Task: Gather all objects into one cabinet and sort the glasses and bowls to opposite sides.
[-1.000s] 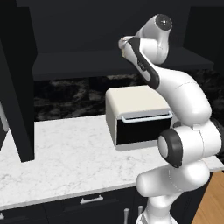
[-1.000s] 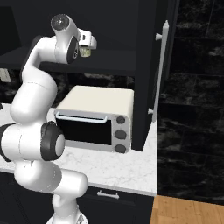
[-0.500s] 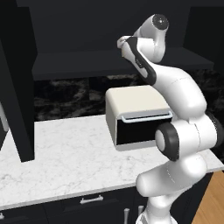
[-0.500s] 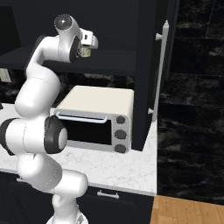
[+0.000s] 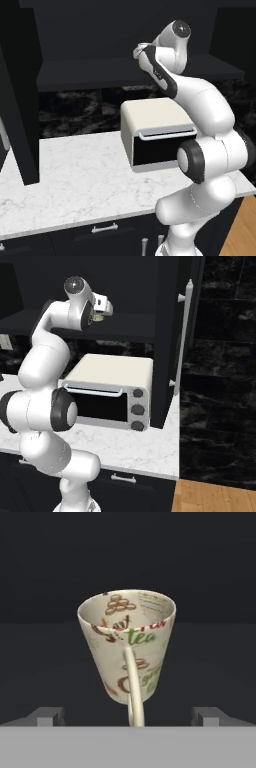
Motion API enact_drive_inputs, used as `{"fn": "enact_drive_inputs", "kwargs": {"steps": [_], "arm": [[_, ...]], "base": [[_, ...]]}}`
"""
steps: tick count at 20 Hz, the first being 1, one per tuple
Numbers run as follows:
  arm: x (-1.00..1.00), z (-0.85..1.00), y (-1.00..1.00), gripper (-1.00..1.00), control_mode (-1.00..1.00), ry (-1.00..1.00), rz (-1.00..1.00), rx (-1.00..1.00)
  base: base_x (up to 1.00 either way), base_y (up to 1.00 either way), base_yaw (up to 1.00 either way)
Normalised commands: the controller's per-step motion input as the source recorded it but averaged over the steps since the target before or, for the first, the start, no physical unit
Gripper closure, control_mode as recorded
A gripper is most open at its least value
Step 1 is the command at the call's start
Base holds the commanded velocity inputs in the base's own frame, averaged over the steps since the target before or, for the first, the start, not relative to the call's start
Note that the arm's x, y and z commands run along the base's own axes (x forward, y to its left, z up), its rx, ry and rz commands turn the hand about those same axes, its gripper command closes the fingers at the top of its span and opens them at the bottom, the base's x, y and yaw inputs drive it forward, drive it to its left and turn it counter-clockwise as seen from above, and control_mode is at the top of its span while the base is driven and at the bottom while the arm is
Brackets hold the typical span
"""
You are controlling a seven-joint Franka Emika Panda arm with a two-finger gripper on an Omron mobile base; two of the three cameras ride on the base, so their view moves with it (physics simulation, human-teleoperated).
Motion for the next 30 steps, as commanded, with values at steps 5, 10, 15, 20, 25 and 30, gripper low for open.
{"fn": "enact_drive_inputs", "kwargs": {"steps": [5,10,15,20,25,30], "arm": [[0.02,-0.17,0.0,-1.0,-1.0,0.0,0.0,0.0],[0.12,-0.01,0.0,-1.0,-1.0,0.0,0.0,0.0],[0.2,0.0,0.0,-1.0,-1.0,0.0,0.0,0.0],[0.11,0.0,0.0,-1.0,-1.0,0.0,0.0,0.0],[0.01,0.0,0.0,-1.0,-1.0,0.0,0.0,0.0],[0.01,0.0,0.07,1.0,-1.0,0.0,0.0,0.0]], "base": [[0.0,0.0,0.0],[0.0,0.0,0.0],[0.0,0.0,0.0],[0.0,0.0,0.0],[0.0,0.0,0.0],[0.0,0.0,0.0]]}}
